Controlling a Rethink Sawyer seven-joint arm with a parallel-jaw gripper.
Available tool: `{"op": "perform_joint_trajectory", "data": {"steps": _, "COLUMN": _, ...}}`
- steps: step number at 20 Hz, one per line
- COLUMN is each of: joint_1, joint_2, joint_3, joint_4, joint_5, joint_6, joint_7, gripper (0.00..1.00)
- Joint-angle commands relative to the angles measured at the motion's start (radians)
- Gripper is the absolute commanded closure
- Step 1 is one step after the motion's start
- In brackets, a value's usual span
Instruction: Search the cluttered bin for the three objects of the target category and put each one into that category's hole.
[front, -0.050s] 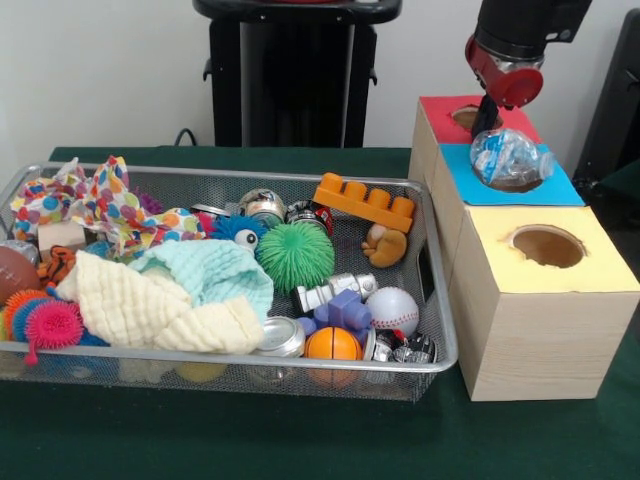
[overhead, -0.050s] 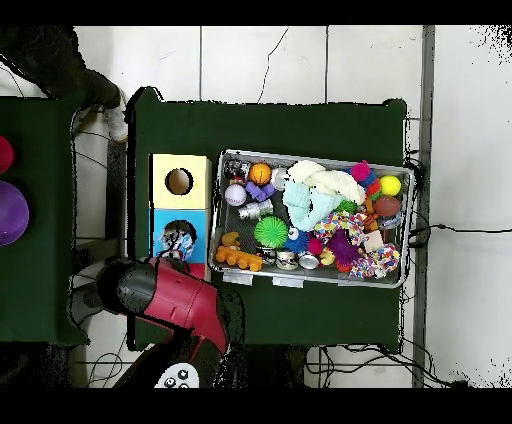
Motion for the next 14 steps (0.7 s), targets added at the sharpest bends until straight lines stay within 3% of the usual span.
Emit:
{"op": "perform_joint_trajectory", "data": {"steps": 1, "joint_1": -0.017, "joint_2": 0.052, "joint_3": 0.042, "joint_4": -0.165, "joint_5": 0.053, "joint_6": 0.065, "joint_7": 0.274, "gripper": 1.00}}
{"op": "perform_joint_trajectory", "data": {"steps": 14, "joint_1": -0.031, "joint_2": 0.032, "joint_3": 0.044, "joint_4": -0.120, "joint_5": 0.063, "joint_6": 0.047, "joint_7": 0.241, "gripper": 1.00}}
